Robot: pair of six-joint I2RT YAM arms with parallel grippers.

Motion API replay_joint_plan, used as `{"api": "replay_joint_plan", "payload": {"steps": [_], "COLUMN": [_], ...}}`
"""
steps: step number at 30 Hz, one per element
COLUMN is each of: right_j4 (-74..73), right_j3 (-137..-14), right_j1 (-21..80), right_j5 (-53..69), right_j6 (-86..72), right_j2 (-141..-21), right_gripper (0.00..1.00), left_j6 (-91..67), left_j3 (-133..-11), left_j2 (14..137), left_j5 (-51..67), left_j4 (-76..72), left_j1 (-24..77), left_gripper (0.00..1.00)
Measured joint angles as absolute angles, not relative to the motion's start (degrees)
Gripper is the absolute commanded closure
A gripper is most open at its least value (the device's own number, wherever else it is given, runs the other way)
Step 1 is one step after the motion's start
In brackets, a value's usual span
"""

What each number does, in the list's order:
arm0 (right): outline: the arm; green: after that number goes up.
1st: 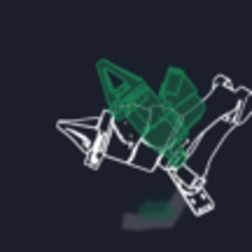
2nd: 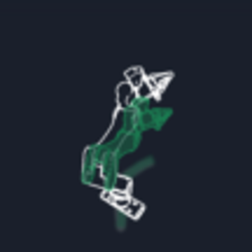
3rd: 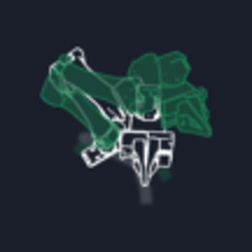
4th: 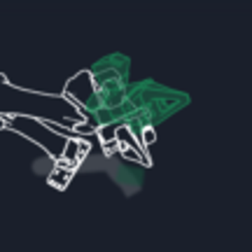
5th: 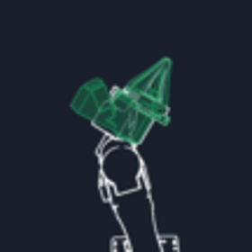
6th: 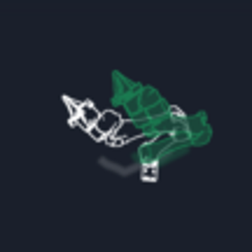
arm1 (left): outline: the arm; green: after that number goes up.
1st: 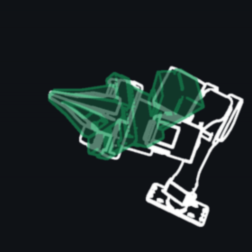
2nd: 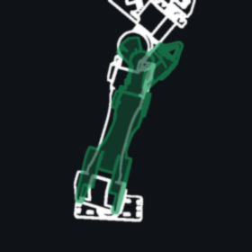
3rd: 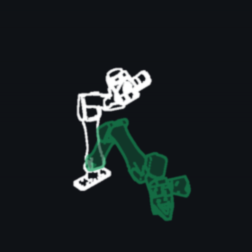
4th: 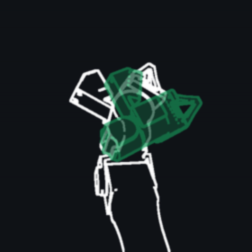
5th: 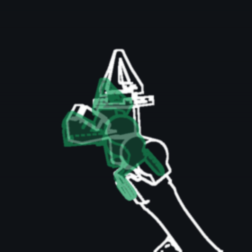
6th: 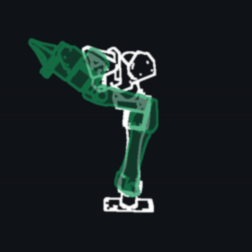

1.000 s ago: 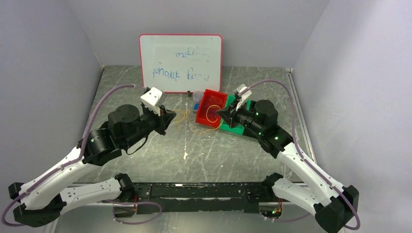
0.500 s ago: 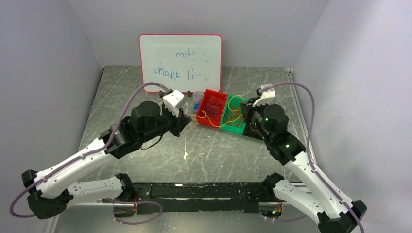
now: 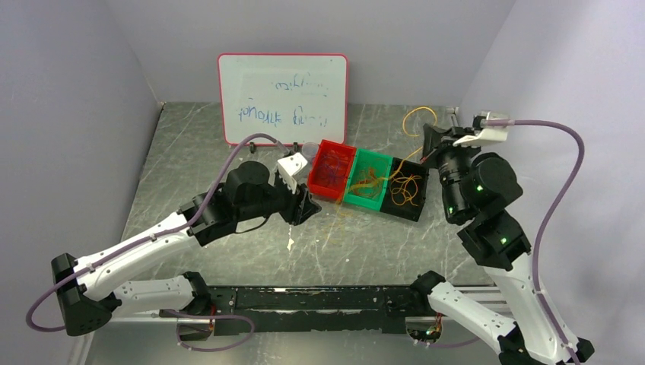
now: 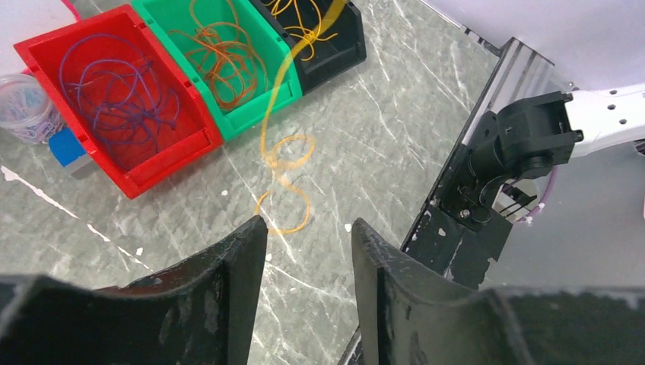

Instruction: Untangle the cables

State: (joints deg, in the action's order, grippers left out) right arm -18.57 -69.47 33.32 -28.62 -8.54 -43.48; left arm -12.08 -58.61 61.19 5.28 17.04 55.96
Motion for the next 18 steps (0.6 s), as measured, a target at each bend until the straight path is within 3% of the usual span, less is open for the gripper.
{"api": "replay_joint_plan", "payload": {"steps": [18], "right_j4": [-20.18], "right_j3": [-70.13], "right_j1": [33.32], "right_j5": [-39.05], "right_j6": [-3.29], "right_j2": [-45.8], "right_gripper": [1.0], "left_j6": [-13.15], "left_j3": [-57.25], "left_j2": [58.59], "left_j5": [-1.78], "left_j4": [17.98], "left_j1": [55.96], "left_gripper": [0.37]}}
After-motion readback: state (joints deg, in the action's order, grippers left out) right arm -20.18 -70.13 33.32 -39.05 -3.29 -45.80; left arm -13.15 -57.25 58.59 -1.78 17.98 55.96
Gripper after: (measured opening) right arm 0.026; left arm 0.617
